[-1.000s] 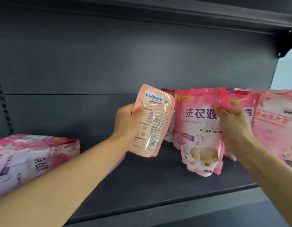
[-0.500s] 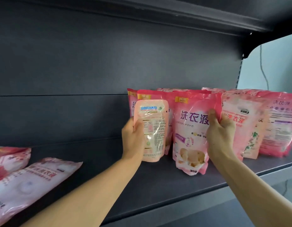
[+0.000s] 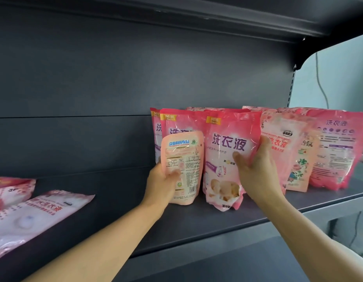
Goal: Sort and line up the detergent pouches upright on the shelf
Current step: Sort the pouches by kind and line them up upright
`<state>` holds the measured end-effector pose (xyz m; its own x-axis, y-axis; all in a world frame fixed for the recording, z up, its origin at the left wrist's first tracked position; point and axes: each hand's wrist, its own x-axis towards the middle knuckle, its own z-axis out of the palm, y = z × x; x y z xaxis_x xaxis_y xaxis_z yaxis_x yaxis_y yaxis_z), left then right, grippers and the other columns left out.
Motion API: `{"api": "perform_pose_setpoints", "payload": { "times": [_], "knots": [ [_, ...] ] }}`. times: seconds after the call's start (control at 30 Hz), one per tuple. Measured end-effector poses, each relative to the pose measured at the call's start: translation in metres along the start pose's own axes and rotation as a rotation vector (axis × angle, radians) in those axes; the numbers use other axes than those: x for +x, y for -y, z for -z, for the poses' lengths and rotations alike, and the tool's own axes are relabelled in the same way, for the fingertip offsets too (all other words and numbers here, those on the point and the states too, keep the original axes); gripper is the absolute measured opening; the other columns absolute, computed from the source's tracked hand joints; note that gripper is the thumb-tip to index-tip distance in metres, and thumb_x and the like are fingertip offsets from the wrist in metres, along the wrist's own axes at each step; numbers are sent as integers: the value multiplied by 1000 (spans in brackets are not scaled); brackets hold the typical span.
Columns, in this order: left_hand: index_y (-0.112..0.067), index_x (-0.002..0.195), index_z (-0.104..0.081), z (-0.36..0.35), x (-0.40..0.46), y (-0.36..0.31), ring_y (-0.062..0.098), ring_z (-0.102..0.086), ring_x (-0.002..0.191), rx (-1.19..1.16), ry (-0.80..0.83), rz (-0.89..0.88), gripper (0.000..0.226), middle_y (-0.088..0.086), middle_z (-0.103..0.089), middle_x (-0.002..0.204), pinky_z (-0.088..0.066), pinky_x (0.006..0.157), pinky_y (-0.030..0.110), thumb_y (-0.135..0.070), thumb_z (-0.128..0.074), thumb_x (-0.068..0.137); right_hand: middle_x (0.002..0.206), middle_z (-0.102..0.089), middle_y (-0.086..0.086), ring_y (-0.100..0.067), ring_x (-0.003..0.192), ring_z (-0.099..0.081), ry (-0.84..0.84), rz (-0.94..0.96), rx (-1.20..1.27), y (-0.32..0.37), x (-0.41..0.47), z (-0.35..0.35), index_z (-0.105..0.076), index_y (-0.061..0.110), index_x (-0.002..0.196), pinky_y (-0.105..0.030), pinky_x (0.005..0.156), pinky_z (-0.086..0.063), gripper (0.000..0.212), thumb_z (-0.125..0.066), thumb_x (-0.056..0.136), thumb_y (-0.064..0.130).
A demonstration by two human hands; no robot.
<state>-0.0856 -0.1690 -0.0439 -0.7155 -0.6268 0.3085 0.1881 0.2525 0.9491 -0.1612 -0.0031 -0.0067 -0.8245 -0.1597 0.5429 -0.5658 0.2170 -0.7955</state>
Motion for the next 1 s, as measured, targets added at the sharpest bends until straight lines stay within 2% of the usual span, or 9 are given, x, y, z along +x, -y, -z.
{"api": "perform_pose_setpoints", "payload": {
  "times": [0.07,0.17,0.23,0.47,0.57,0.73,0.87,0.93,1.0],
  "knots": [
    [-22,111,-61,1,-1,0,10,-65,95,54,17,25,31,-6,-68,107,-51,73,22,0,-52,92,144,-29,-5,-23,133,-35,-39,110,-104,4,-13,3,-16,16,144,-39,109,-33,73,-62,87,9],
    [-21,116,-57,6,-2,-2,13,-63,103,137,44,25,36,-6,-67,112,-52,84,30,2,-56,88,148,-16,-7,-21,138,-16,-123,332,-235,12,-30,5,-20,13,144,-30,108,-19,81,-68,79,3],
    [-22,117,-52,14,-5,-6,12,-62,104,202,42,1,37,-6,-65,113,-52,89,33,-2,-60,86,145,-22,-5,-17,135,-19,-112,440,-263,19,-40,2,-31,13,139,-28,107,-21,72,-69,78,4],
    [-20,129,-43,79,-26,-30,3,-48,112,572,22,-203,47,-11,-51,122,-35,87,16,-15,-64,87,129,-40,9,0,106,-40,253,557,-212,54,-78,-45,-48,19,126,-8,80,-30,43,-63,86,15],
    [-26,126,-47,126,-36,-38,6,-46,121,741,32,-210,42,-9,-49,132,-33,89,19,-20,-63,88,125,-41,12,4,103,-39,369,546,-157,69,-90,-76,-49,22,125,1,83,-29,39,-62,88,20],
    [-23,118,-54,224,-47,-47,10,-50,118,954,36,-166,31,-7,-57,126,-38,97,25,-18,-60,88,124,-48,9,-2,112,-48,639,312,-102,91,-104,-148,-48,22,125,-13,90,-35,38,-61,89,26],
    [-27,109,-56,304,-47,-44,6,-56,99,1064,47,-13,21,-7,-59,120,-44,78,20,-17,-57,90,127,-50,-1,-13,105,-52,807,90,-199,103,-107,-207,-44,16,130,-20,84,-40,46,-58,90,35],
    [-29,103,-56,339,-46,-38,8,-55,109,1067,44,47,18,-7,-59,124,-46,87,26,-16,-58,91,129,-49,-5,-14,95,-51,830,-4,-226,109,-106,-230,-41,11,133,-22,77,-40,51,-55,91,37],
    [-30,101,-55,367,-44,-31,12,-53,117,1074,53,104,18,-9,-56,126,-45,96,32,-15,-58,91,130,-49,-10,-20,98,-52,830,-54,-319,113,-103,-251,-40,7,133,-28,81,-42,54,-52,92,40]
  ]
}}
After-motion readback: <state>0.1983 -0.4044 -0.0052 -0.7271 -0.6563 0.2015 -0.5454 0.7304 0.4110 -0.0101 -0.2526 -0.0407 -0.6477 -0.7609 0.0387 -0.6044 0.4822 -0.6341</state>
